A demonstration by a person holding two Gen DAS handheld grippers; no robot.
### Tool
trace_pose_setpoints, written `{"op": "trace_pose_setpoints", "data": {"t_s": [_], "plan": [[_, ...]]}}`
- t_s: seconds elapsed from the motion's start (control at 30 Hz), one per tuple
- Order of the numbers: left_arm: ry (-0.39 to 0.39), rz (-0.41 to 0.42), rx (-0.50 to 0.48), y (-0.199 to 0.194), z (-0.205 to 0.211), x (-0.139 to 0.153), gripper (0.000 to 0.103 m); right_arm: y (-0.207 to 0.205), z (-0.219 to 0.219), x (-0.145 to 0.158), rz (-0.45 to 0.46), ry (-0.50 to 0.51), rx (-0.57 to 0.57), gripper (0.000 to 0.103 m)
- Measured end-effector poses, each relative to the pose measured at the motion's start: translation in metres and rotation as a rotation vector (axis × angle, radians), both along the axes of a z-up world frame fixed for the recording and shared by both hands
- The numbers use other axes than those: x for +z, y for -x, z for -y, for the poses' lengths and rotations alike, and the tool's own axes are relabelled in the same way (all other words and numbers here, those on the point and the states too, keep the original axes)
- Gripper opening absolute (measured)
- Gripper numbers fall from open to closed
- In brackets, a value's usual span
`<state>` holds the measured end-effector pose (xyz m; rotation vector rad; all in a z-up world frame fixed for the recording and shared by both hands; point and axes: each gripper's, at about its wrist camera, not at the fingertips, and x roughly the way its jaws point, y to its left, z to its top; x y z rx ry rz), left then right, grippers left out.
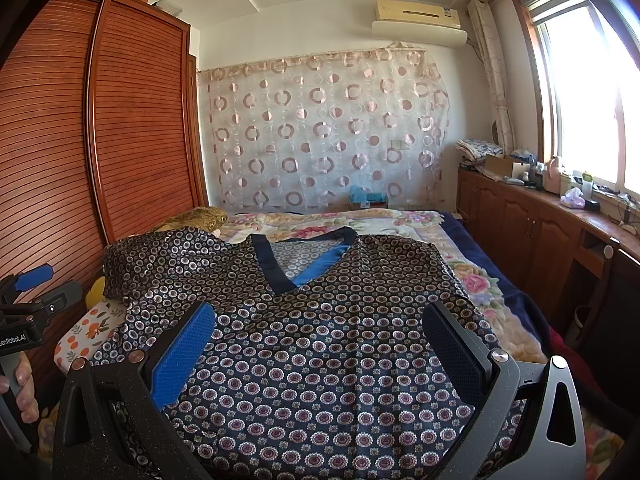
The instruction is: Fold small clothes
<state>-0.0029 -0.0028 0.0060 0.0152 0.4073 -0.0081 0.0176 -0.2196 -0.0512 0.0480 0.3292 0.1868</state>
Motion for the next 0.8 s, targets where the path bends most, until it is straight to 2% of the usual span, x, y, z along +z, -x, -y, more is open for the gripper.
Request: {"op": "trace_pose_setpoints", "data": {"t_s": [0.43, 0.8], "plan": [[-0.004, -0.017, 0.009, -0.005, -0.002, -0.007, 0.103, -0.001, -0.003, -0.002, -0.002, 0.002, 0.011, 0.103], [0.019, -0.089, 0.070, -0.029, -0.049, -0.037, 0.103, -0.031, -0.029, -0.013, 0.001, 0.040, 0.116, 0.103]]}}
